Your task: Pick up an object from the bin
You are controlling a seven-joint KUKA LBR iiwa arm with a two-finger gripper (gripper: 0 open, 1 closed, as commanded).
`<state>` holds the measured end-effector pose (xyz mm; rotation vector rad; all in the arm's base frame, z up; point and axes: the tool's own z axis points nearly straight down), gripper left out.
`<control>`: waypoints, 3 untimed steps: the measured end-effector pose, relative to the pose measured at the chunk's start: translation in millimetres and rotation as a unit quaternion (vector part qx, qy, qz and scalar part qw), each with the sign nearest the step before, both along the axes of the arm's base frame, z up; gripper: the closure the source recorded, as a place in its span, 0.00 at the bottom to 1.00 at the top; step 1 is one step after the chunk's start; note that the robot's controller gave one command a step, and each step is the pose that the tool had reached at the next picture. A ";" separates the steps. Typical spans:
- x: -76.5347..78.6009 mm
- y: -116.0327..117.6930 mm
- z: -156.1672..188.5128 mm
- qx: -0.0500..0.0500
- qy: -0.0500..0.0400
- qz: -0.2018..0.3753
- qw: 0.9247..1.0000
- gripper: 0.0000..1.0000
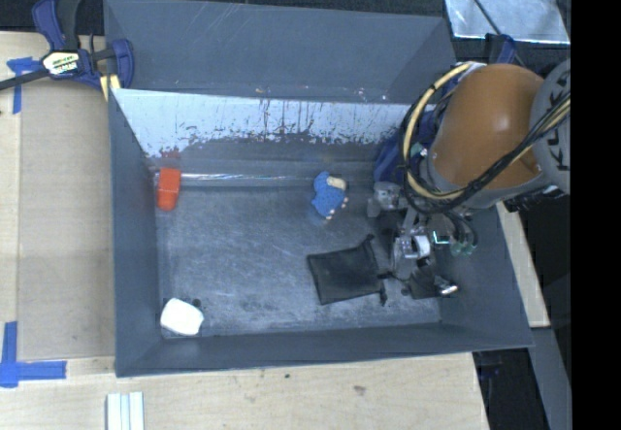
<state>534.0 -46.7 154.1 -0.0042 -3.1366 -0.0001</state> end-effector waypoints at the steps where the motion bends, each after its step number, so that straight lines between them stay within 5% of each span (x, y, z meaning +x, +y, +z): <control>1: -3.6 6.1 -87.9 0.000 -0.001 0.036 0.999 0.00; 2: -18.1 -20.2 -53.2 -0.001 -0.005 -0.064 0.998 0.00; 3: -39.9 -4.5 -42.8 0.000 -0.003 -0.058 0.998 0.00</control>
Offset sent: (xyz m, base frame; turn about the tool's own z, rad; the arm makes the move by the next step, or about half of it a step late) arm -0.0022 0.0064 -0.0841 -0.0737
